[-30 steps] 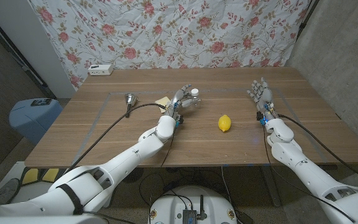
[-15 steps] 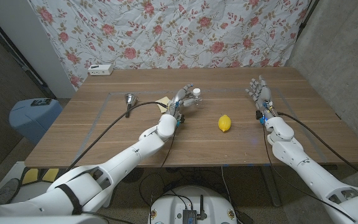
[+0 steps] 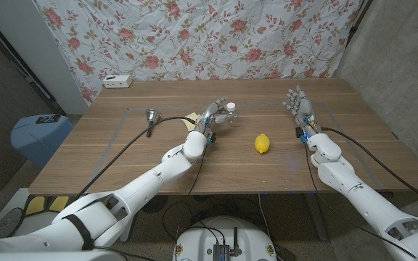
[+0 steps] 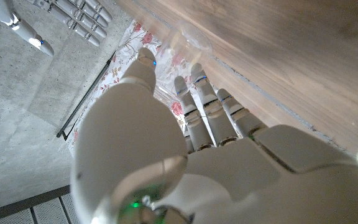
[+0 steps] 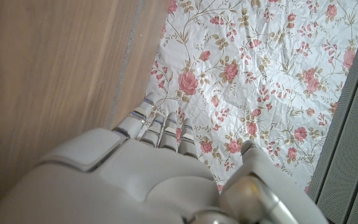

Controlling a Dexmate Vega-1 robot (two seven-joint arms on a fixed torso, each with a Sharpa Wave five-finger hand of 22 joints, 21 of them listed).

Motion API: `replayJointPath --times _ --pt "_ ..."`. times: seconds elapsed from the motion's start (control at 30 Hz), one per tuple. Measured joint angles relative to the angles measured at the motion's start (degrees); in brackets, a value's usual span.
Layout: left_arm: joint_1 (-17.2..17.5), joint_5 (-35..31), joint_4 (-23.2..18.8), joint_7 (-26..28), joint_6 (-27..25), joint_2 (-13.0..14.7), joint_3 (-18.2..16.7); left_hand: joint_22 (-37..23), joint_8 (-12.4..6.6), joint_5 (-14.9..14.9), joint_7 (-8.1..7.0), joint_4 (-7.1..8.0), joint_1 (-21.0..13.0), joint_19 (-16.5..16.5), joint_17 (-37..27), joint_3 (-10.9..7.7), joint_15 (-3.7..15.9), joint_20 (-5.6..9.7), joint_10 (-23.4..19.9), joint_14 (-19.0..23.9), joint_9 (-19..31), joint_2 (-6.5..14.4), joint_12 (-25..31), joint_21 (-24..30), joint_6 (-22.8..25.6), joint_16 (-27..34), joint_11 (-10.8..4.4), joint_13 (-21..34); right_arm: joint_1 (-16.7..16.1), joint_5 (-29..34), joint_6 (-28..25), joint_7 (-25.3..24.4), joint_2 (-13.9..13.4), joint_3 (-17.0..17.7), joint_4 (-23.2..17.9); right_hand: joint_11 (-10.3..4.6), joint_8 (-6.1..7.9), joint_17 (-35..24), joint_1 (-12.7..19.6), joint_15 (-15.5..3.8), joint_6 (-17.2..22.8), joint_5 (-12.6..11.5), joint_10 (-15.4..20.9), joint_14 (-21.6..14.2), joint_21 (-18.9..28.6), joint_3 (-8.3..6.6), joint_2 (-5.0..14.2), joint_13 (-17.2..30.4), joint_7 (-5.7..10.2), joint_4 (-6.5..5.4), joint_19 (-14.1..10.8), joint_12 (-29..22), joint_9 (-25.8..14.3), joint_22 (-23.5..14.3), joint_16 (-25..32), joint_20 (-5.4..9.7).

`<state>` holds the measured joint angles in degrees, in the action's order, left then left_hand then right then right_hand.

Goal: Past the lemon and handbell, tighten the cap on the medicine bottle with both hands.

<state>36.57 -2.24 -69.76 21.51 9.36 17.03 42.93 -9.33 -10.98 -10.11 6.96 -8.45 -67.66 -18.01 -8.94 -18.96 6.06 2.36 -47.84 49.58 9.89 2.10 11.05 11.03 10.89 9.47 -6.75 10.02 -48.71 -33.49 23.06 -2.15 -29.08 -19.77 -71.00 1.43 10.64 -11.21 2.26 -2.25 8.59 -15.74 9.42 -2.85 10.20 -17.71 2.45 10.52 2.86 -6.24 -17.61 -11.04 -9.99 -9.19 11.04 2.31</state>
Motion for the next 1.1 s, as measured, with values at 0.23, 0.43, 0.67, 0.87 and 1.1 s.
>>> replayJointPath --times 0.23,0.43,0.67,0.87,1.1 --pt "-0.76 0.47 -0.24 -1.71 -0.76 0.21 0.18 0.0 0.2 0.0 -0.01 0.0 0.08 0.0 0.03 0.0 0.09 0.0 0.0 0.09 0.0 0.08 -0.01 -0.23 0.01 -0.2 0.0 0.0 0.3 2.51 -1.68 -1.47 -1.19 -0.86 -2.53 0.0 0.0 0.0 0.16 0.0 0.0 0.0 0.0 0.0 0.0 0.2 0.16 0.0 0.0 0.2 0.0 0.0 0.0 0.0 0.0 0.0" --pt "-1.55 0.79 0.02 -3.14 -0.94 0.25 0.45 0.0 0.41 0.01 0.11 0.0 0.38 0.0 0.01 0.01 0.12 0.0 0.0 0.12 0.0 0.38 -0.08 -0.23 0.29 -0.2 0.0 0.0 0.36 4.63 -3.42 -2.72 -2.43 -1.52 -4.87 0.0 0.0 0.0 0.31 0.0 0.0 0.0 0.0 0.0 0.0 0.25 0.31 0.0 0.0 0.25 0.0 0.0 0.0 0.0 0.0 0.0" --pt "-2.4 0.91 0.36 -4.56 -1.3 0.26 0.89 0.0 0.41 0.3 0.11 -0.23 0.54 0.01 -0.01 -0.23 0.18 0.0 0.0 0.18 0.0 0.53 -0.3 -0.23 0.29 -0.22 0.0 -0.01 0.36 7.02 -5.76 -4.06 -4.03 -2.19 -7.96 0.0 0.0 0.05 0.31 0.0 0.0 0.0 0.0 0.0 0.0 0.25 0.31 0.0 0.0 0.25 0.0 0.0 0.0 0.0 0.0 0.0" --pt "-2.82 0.93 0.48 -5.36 -1.44 0.26 1.15 0.0 0.41 0.34 0.11 -0.23 0.54 0.01 -0.02 -0.23 0.18 0.0 0.0 0.18 0.0 0.53 -0.51 -0.23 0.3 -0.23 0.0 -0.01 0.3 8.64 -7.12 -4.85 -5.16 -2.59 -10.01 0.0 0.0 0.3 0.42 0.0 0.0 0.0 0.0 0.0 0.0 0.25 0.2 0.0 0.0 0.58 0.0 0.0 0.0 0.0 0.0 0.0" --pt "-3.29 0.98 0.79 -6.07 -1.31 0.15 1.45 0.0 0.41 0.45 0.11 -0.23 0.7 0.01 -0.02 -0.23 0.18 0.0 0.0 0.18 0.0 0.67 -0.65 -0.23 0.3 -0.12 0.0 -0.03 0.25 10.55 -9.02 -5.73 -6.45 -3.04 -12.38 0.0 0.0 0.29 1.56 0.0 1.13 0.0 0.0 0.0 0.0 0.16 -0.31 0.0 1.78 1.6 0.0 0.0 -0.13 0.0 0.0 0.0"
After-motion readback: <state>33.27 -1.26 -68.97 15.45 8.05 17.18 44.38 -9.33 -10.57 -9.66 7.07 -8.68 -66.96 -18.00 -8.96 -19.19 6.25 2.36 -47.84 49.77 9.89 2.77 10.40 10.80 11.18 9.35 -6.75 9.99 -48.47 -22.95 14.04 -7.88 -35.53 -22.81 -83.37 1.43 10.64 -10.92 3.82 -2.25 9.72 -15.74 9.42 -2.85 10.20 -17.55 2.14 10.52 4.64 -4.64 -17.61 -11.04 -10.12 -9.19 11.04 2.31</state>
